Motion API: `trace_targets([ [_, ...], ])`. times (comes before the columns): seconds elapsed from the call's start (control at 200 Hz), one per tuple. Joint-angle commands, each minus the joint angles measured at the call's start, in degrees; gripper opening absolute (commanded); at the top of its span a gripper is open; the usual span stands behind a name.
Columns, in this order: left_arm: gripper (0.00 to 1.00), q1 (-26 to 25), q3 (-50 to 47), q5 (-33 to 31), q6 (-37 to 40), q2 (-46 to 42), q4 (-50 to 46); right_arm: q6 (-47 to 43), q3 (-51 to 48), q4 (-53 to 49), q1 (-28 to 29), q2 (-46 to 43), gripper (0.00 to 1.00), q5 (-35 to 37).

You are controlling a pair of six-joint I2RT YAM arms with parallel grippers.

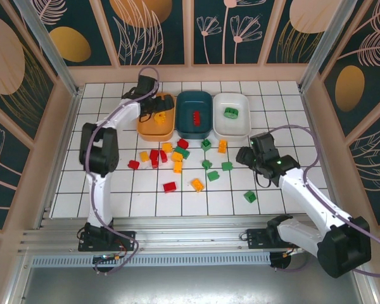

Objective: Sort the legos into containers by color

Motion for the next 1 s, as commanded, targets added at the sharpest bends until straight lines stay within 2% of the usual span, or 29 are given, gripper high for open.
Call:
trace_targets([
  [0.0, 0.98, 0.2, -15.2, 7.4, -7.3, -14.4, 10.1, 10.5, -2.8, -8.4, 0.5, -5.4, 0.74, 2.4],
  [0.135, 0.99, -1.8, -36.5, 10.3, -13.4, -30.3, 20.9, 18.2, -7.5, -10.8, 0.8, -10.9, 0.75, -0.8],
  [0.39, 0.98, -5.4, -54.4, 13.7, -15.5, -45.1, 22.3, 26.1, -12.0, -13.6, 2.5, -10.3, 0.75, -2.4],
  [0.596, 0.99, -5.5, -55.5, 13.3, -13.1, -51.6, 17.1, 29.2, -16.1, -12.9, 3.3, -9.8, 0.77, -7.4],
  [0.686, 0.98, -5.4, -55.9, 15.7, -13.1, -52.7, 17.1, 31.5, -20.7, -8.3, 4.1, -12.5, 0.76, -10.2],
  [0.741, 0.99, -5.5, -56.8, 16.8, -13.8, -53.2, 18.2, 32.5, -21.8, -7.4, 4.1, -13.3, 0.76, -9.5],
  [0.996, 0.99, -5.5, -58.5, 18.5, -11.6, -55.1, 16.9, 31.8, -24.6, -2.8, 4.0, -14.2, 0.63, -8.8],
])
